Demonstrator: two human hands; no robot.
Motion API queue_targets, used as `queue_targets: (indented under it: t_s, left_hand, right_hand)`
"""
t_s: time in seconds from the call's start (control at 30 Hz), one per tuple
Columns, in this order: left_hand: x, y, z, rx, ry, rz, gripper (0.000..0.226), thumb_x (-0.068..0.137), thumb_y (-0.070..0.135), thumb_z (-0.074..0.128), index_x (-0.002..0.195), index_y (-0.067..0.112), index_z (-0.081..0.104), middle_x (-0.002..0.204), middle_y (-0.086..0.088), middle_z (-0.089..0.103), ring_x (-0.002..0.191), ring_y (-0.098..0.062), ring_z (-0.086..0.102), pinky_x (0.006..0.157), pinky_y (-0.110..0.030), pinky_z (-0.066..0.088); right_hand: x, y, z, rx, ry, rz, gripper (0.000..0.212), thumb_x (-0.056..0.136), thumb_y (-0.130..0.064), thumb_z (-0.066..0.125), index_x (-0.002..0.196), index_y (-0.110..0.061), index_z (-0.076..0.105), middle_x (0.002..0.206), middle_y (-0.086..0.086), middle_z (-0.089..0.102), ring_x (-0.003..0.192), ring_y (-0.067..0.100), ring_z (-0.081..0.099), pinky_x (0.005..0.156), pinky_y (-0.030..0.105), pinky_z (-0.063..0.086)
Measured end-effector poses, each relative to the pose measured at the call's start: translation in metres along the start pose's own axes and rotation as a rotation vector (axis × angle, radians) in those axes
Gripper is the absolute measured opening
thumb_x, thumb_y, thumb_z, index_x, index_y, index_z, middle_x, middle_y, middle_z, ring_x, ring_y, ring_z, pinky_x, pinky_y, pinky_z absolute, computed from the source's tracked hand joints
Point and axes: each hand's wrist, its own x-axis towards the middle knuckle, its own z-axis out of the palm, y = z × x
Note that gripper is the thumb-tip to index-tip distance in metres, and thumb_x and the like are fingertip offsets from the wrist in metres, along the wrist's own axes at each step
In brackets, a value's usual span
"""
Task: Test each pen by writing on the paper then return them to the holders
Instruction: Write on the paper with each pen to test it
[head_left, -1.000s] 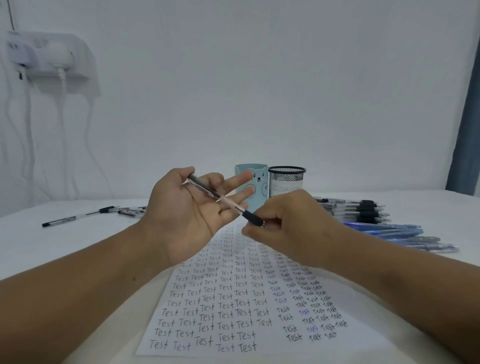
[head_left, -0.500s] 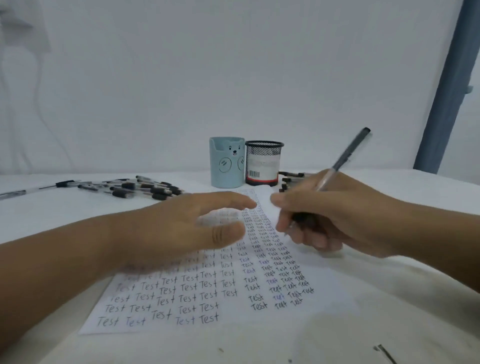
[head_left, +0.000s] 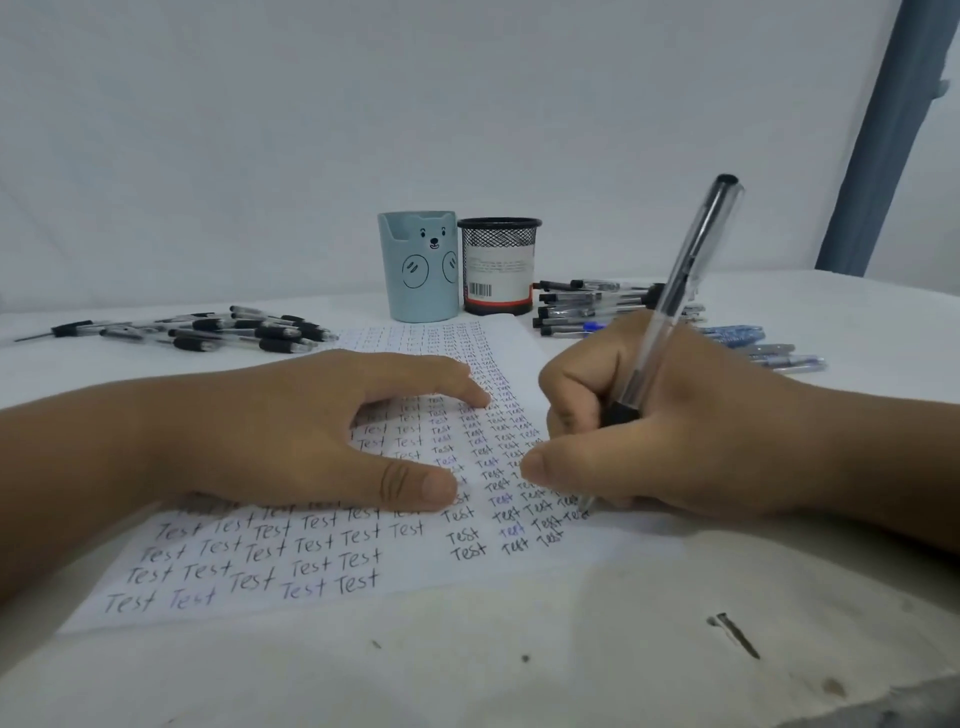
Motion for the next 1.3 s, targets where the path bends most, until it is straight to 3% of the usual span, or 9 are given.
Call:
queue_targets:
  t_s: [0.17,0.3,0.47,0.63,0.8,0.97,1.1,1.17,1.3]
  left_hand:
    - [-0.001,-0.003,-0.002,0.033,0.019,-0.007,0.083,0.062,0.089,0.061,0.139,0.06,0.044,0.139,0.029,0.054,0.127,0.001,0.055,0.106,-0.036,0.046]
    - [-0.003,0.017,-0.005,-0.09,-0.166,0.03,0.087,0.054,0.098,0.055,0.133,0.065,0.044,0.141,0.037,0.049,0.128,0.011,0.05,0.102,-0.02,0.038]
    - [-0.004,0.006,-0.004,0.022,-0.002,-0.012,0.092,0.053,0.095,0.056,0.137,0.06,0.047,0.138,0.033,0.053,0.127,0.006,0.052,0.107,-0.032,0.045]
    - [-0.006,0.012,-0.008,-0.018,-0.058,0.013,0.08,0.063,0.081,0.064,0.137,0.061,0.045,0.142,0.033,0.05,0.129,0.006,0.051,0.107,-0.031,0.042]
    - [-0.007,0.02,-0.008,-0.078,-0.123,0.036,0.086,0.052,0.098,0.056,0.131,0.066,0.046,0.141,0.04,0.046,0.128,0.014,0.048,0.103,-0.021,0.036]
    - [-0.005,0.004,-0.008,0.033,0.015,-0.019,0.083,0.06,0.085,0.063,0.137,0.062,0.045,0.139,0.031,0.053,0.127,0.004,0.053,0.109,-0.037,0.045]
    - [-0.005,0.008,-0.007,-0.018,-0.041,0.009,0.09,0.054,0.096,0.058,0.136,0.062,0.046,0.141,0.035,0.049,0.129,0.008,0.05,0.107,-0.03,0.042]
    - [-0.004,0.004,-0.006,0.01,0.008,-0.013,0.095,0.048,0.101,0.054,0.135,0.063,0.047,0.14,0.034,0.051,0.129,0.006,0.051,0.109,-0.034,0.043]
    - [-0.002,0.003,-0.004,0.021,0.002,-0.007,0.082,0.059,0.088,0.063,0.135,0.065,0.045,0.141,0.034,0.05,0.129,0.005,0.051,0.109,-0.035,0.043]
  right_hand:
    - [-0.001,-0.003,0.002,-0.04,-0.004,0.019,0.041,0.084,-0.005,0.076,0.054,-0.003,0.048,0.049,0.008,0.059,0.044,0.012,0.048,0.048,0.02,0.039]
    - [-0.001,-0.005,0.004,-0.065,0.005,0.018,0.04,0.085,-0.006,0.076,0.055,-0.003,0.049,0.05,0.008,0.059,0.044,0.011,0.046,0.049,0.018,0.038]
    - [-0.002,-0.006,0.004,-0.081,-0.011,0.014,0.041,0.085,-0.005,0.075,0.053,-0.007,0.049,0.049,0.004,0.057,0.044,0.009,0.045,0.048,0.018,0.036]
    - [-0.003,-0.004,0.003,-0.054,-0.006,0.026,0.04,0.087,-0.008,0.075,0.057,-0.002,0.049,0.051,0.008,0.06,0.046,0.012,0.049,0.05,0.024,0.039]
    - [-0.004,-0.006,0.005,-0.066,-0.012,0.004,0.037,0.086,0.003,0.072,0.057,0.004,0.048,0.05,0.018,0.053,0.046,-0.003,0.049,0.051,0.01,0.037]
    - [-0.003,-0.003,0.003,-0.071,0.001,-0.003,0.043,0.086,-0.003,0.073,0.053,-0.011,0.047,0.051,0.015,0.055,0.046,0.016,0.045,0.049,0.028,0.037]
    - [-0.003,-0.003,0.003,-0.071,-0.014,-0.017,0.041,0.084,0.008,0.07,0.054,-0.003,0.044,0.052,0.024,0.045,0.046,0.001,0.048,0.052,0.012,0.037]
    - [-0.003,-0.003,0.003,-0.087,-0.011,-0.028,0.041,0.084,0.006,0.071,0.054,-0.005,0.045,0.053,0.024,0.046,0.046,0.002,0.045,0.052,0.014,0.037]
    - [-0.003,-0.002,0.003,-0.115,-0.01,-0.021,0.044,0.084,0.0,0.073,0.052,-0.012,0.045,0.053,0.018,0.048,0.048,0.014,0.041,0.05,0.024,0.035]
